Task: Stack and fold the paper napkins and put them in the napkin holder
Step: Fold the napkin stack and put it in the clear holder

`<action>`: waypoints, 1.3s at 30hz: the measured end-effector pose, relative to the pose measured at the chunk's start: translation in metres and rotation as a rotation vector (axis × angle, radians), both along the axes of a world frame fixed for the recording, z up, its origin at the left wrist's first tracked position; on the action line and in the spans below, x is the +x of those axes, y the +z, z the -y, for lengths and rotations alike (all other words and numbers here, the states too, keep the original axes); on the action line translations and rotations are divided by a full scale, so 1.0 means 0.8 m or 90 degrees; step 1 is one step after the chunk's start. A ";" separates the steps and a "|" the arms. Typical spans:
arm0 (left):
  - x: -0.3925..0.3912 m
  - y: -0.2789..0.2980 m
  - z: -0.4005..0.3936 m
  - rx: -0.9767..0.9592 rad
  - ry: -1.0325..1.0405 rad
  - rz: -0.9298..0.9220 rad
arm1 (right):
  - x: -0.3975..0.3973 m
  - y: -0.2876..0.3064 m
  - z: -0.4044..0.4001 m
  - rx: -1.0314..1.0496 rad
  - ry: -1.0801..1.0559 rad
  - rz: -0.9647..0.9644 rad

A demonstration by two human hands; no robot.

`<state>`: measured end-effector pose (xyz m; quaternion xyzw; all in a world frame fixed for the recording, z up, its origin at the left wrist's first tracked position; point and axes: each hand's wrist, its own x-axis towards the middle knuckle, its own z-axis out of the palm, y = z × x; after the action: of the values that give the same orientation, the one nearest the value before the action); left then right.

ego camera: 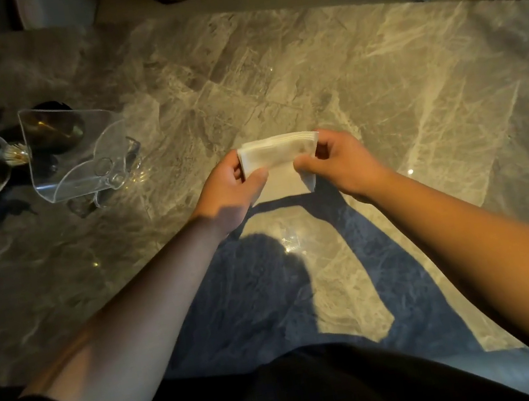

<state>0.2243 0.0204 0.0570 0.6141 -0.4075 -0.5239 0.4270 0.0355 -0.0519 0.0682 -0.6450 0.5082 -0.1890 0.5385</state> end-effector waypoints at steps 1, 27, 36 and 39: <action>0.000 -0.003 0.000 -0.012 0.000 0.008 | 0.000 -0.003 0.001 -0.035 0.004 -0.018; -0.004 -0.078 -0.005 -0.077 -0.082 0.249 | 0.005 -0.074 -0.020 -0.016 0.070 -0.078; 0.003 -0.076 -0.009 0.002 -0.014 0.183 | 0.004 -0.067 -0.015 0.075 0.010 0.008; 0.008 -0.064 -0.014 0.023 0.021 -0.015 | 0.007 -0.052 -0.014 0.162 -0.043 0.091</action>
<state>0.2308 0.0316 0.0060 0.6221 -0.3828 -0.5315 0.4289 0.0409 -0.0409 0.0267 -0.5391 0.5098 -0.1864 0.6440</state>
